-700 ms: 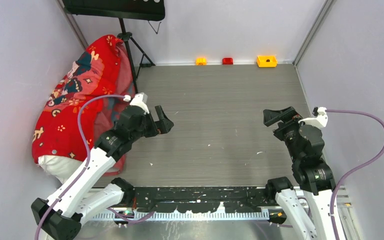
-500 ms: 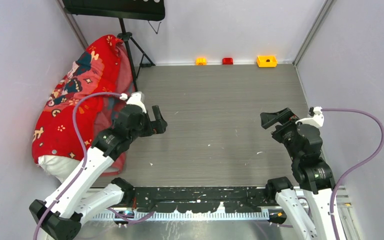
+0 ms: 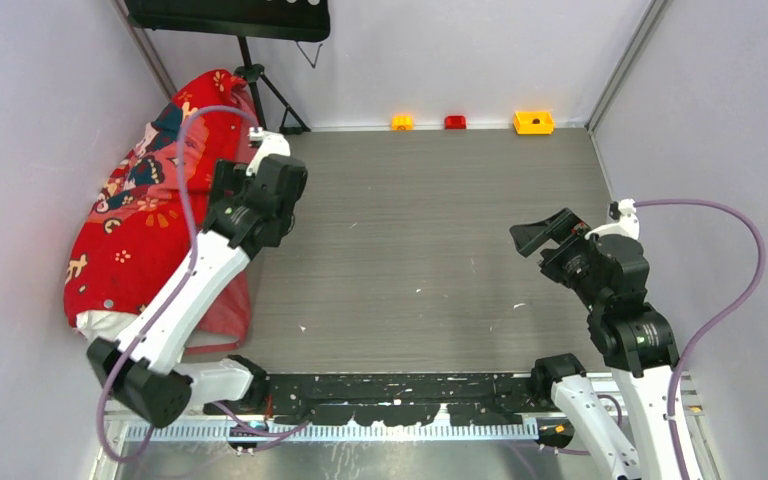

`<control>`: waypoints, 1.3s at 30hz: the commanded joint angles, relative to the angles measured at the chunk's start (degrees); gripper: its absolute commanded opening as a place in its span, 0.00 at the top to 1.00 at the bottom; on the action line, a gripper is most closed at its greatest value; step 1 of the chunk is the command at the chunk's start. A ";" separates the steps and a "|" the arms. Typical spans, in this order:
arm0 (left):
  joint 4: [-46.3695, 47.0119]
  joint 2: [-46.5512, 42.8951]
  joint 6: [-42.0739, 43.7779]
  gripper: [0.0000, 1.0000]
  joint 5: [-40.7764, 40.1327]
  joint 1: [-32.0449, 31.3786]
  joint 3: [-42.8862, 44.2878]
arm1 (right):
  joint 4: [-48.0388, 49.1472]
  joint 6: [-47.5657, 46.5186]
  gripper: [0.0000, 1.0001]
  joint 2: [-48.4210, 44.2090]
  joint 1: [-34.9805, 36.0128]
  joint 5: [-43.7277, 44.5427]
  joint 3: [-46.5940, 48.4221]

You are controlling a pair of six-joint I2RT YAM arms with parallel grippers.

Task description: Remove the pillowcase from the pillow

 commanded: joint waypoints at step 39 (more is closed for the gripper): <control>-0.88 -5.36 -3.75 1.00 8.96 33.85 19.09 | -0.50 5.08 0.04 1.08 0.05 -8.62 0.29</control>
